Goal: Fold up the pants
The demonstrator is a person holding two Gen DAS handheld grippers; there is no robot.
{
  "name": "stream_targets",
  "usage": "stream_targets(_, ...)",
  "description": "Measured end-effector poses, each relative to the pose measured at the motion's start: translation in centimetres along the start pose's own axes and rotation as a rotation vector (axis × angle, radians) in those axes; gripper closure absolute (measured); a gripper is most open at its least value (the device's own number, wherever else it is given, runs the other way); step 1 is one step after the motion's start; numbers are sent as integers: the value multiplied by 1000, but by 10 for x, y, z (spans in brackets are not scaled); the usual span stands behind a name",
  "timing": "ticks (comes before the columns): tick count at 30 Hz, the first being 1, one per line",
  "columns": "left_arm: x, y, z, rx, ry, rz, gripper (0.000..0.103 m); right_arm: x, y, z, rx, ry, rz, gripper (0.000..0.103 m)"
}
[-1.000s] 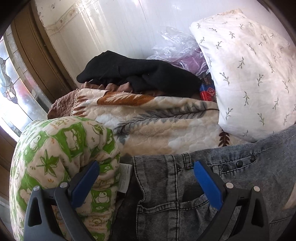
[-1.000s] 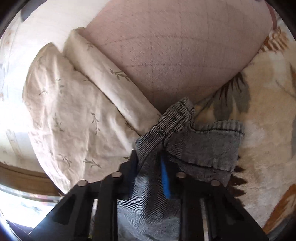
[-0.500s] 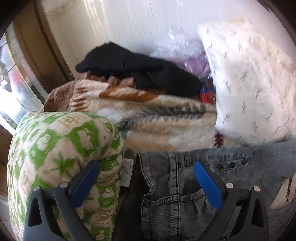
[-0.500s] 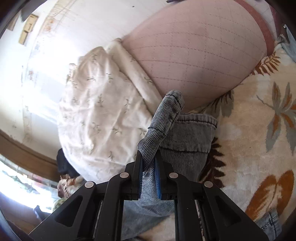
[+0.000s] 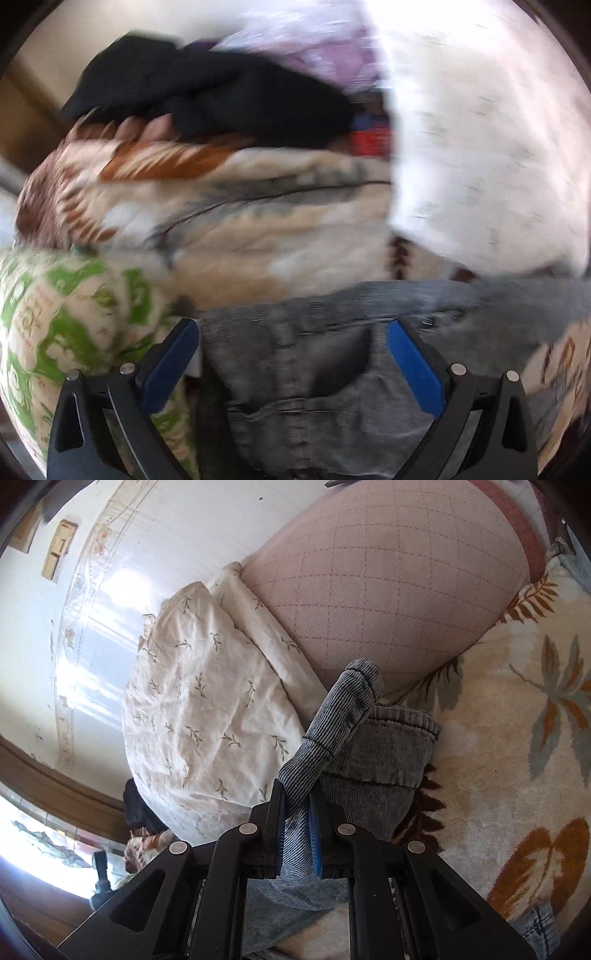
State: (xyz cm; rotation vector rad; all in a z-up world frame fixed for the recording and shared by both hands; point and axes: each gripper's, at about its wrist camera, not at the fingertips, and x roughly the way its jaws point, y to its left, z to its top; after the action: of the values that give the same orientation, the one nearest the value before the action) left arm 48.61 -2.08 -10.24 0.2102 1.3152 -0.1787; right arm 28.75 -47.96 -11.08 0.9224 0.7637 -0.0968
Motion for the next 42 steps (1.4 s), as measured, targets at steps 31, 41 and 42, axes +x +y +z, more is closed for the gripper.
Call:
stream_targets(31,24,85,-46,-278,-126,-191,99,-17,-12,-8,15,-8,42,92)
stream_targets(41,-79,97,-101,-295,-374,-275,99,-100,3,-34,-3,-95,134,92)
stream_targets(42,-92,101,-109,-294,-396,-289,99,-111,3,-37,-4,-109,144,92)
